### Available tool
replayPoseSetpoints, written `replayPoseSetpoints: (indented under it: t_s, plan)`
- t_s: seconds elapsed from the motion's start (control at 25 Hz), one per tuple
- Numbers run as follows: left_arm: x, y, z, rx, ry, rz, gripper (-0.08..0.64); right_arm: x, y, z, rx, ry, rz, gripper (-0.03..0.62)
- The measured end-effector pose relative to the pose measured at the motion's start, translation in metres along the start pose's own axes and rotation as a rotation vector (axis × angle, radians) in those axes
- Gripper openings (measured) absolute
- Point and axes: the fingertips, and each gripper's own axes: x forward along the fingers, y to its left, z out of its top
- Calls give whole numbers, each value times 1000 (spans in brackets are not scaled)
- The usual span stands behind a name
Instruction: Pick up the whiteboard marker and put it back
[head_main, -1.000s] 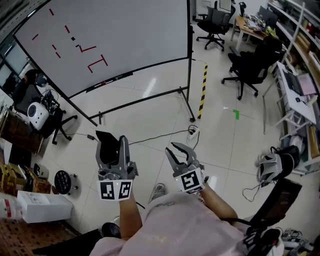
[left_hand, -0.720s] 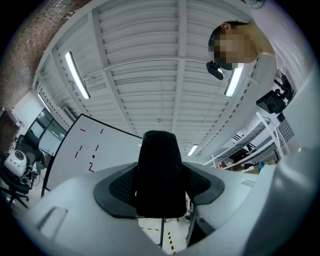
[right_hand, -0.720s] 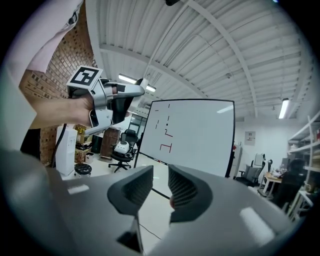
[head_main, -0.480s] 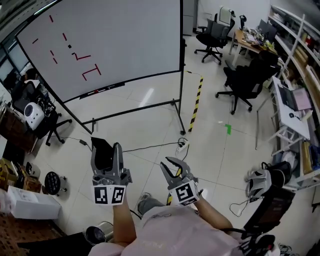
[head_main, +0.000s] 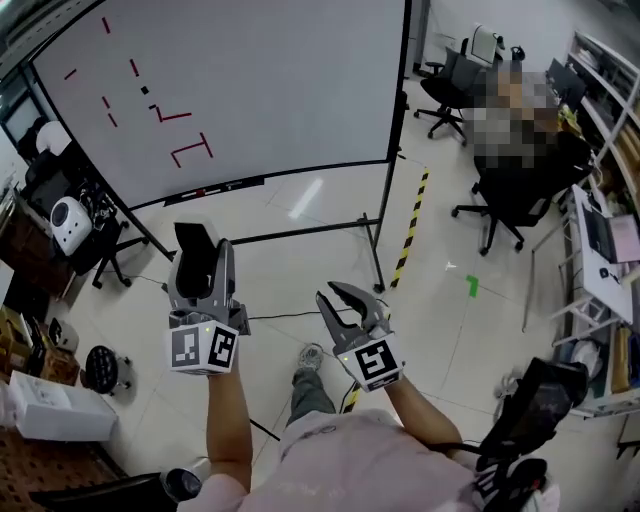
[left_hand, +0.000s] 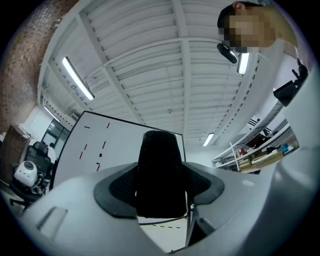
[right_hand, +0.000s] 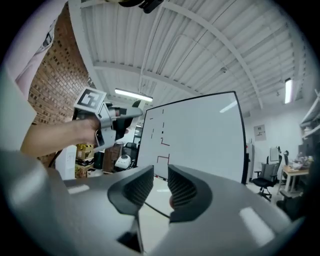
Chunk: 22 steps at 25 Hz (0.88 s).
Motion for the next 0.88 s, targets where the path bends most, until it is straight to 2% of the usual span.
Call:
replayPoseSetpoints:
  t_s: [0.2, 0.32, 0.44, 0.6, 0.88]
  plan:
    - [145, 70, -55, 16, 48, -52, 268, 138, -83, 39, 64, -34, -93, 91]
    - [235, 112, -76, 34, 54, -69, 268, 206, -121, 58, 44, -48, -137, 89]
    - [314, 145, -92, 10, 69, -55, 268, 257, -144, 44, 74, 0, -162, 86]
    - [390, 165, -98, -30, 75, -43, 268, 296, -152, 14, 86, 90, -160, 83]
    - [464, 189, -90, 46, -33, -21, 268, 332, -146, -17, 98, 173, -125, 81]
